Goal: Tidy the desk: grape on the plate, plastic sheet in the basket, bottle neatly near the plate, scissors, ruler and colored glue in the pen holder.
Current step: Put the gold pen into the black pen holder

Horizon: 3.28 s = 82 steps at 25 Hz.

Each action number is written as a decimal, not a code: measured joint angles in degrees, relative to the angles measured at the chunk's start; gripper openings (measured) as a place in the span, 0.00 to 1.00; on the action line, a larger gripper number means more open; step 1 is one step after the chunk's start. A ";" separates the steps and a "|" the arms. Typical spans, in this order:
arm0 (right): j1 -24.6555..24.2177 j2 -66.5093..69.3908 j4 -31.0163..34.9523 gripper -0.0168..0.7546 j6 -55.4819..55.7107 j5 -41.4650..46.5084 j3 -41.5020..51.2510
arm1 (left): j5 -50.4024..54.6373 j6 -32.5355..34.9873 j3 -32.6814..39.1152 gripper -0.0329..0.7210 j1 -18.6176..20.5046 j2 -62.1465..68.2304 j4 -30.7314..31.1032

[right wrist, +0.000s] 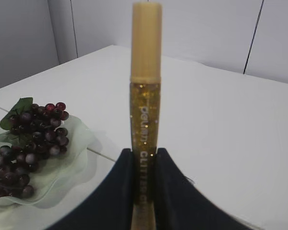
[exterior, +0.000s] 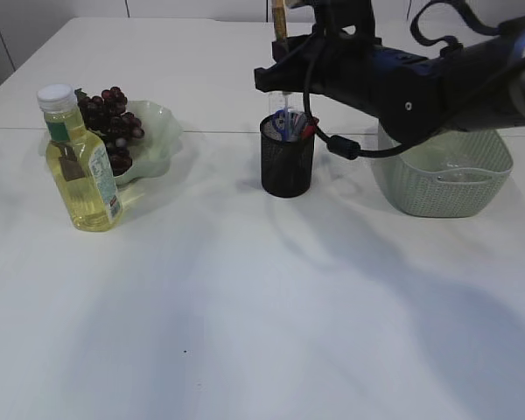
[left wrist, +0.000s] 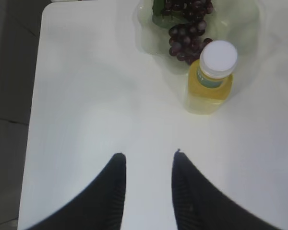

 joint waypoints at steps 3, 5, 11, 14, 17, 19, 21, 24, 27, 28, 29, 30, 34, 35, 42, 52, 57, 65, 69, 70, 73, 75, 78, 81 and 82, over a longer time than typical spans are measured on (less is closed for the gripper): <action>0.00 2.56 0.83 0.15 0.00 0.00 -1.61 | 0.00 0.00 0.00 0.36 0.00 0.00 0.81; 0.00 3.58 1.45 0.15 0.00 -0.40 -2.26 | 0.00 0.00 0.00 0.36 0.00 0.00 1.16; 0.00 6.95 4.13 0.15 0.00 -2.38 -3.16 | 0.00 0.00 0.00 0.36 0.00 0.00 1.67; 0.00 8.37 4.96 0.15 0.00 -2.25 -4.43 | -0.22 0.00 0.00 0.36 0.00 0.00 1.79; -0.08 9.48 6.78 0.15 0.00 -1.65 -5.97 | -0.26 0.00 0.00 0.36 0.00 0.00 1.88; -0.08 9.85 7.29 0.15 0.00 -0.82 -6.56 | -0.35 0.00 0.00 0.36 0.00 0.00 2.01; -0.08 10.16 7.55 0.15 0.00 -0.45 -6.97 | -0.35 0.00 0.00 0.36 0.00 0.00 2.25; -0.08 10.41 7.68 0.15 0.00 0.31 -6.97 | -0.35 0.00 0.00 0.36 0.00 0.00 2.52; -0.08 10.41 7.77 0.15 -0.38 0.41 -6.97 | -0.39 0.00 0.00 0.36 0.00 0.00 2.62; -0.08 10.50 7.77 0.15 -0.65 0.41 -7.06 | -0.39 0.00 0.00 0.36 0.00 0.00 2.74; -0.08 10.63 7.77 0.16 -0.79 0.41 -7.06 | -0.48 0.00 0.00 0.36 0.00 0.00 2.74; -0.08 10.75 7.77 0.16 -0.89 0.41 -7.06 | -0.48 0.00 0.00 0.36 0.00 0.00 2.74; -0.08 11.74 7.77 0.16 -1.66 -0.31 -7.06 | -0.48 0.00 0.00 0.36 0.00 0.00 2.74; -0.08 11.74 7.77 0.16 -1.78 -0.45 -7.06 | -0.48 0.00 0.00 0.36 0.00 0.00 2.74; -0.08 11.74 8.91 0.16 -5.38 -2.60 -7.06 | -0.61 0.00 0.00 0.36 0.00 0.00 2.74; -0.43 11.74 10.69 0.17 -6.65 -2.60 -7.06 | -0.61 0.00 0.00 0.36 0.00 0.00 2.74; -0.43 11.74 11.13 0.19 -6.78 -2.60 -7.06 | -0.61 0.00 0.00 0.36 0.00 0.00 2.74; -0.43 11.74 11.62 0.25 -6.78 -2.36 -7.06 | -0.90 0.00 0.00 0.36 0.00 0.00 2.74; -0.43 11.74 11.62 0.37 -6.78 -2.36 -7.06 | -1.09 0.00 0.00 0.36 0.00 0.00 2.74; -0.43 11.74 11.62 0.41 -6.78 -2.36 -7.06 | -1.09 0.00 0.00 0.36 0.00 0.00 2.74; -0.43 11.74 11.62 0.47 -6.78 -2.36 -7.06 | -1.09 0.00 0.00 0.36 0.00 0.00 2.74; -0.43 11.74 11.62 0.49 -6.67 -2.24 -7.06 | -1.09 0.00 0.00 0.36 0.00 0.00 2.74; -0.43 11.09 11.62 0.49 -5.90 2.45 -7.69 | -1.18 0.00 0.00 0.36 0.00 0.00 2.74; -0.43 8.85 11.62 0.49 -5.64 11.94 -9.80 | -1.18 0.00 0.00 0.36 0.00 0.00 2.83; -0.43 7.81 11.62 0.49 -5.56 15.66 -10.70 | -1.18 0.00 0.00 0.36 0.00 0.00 2.95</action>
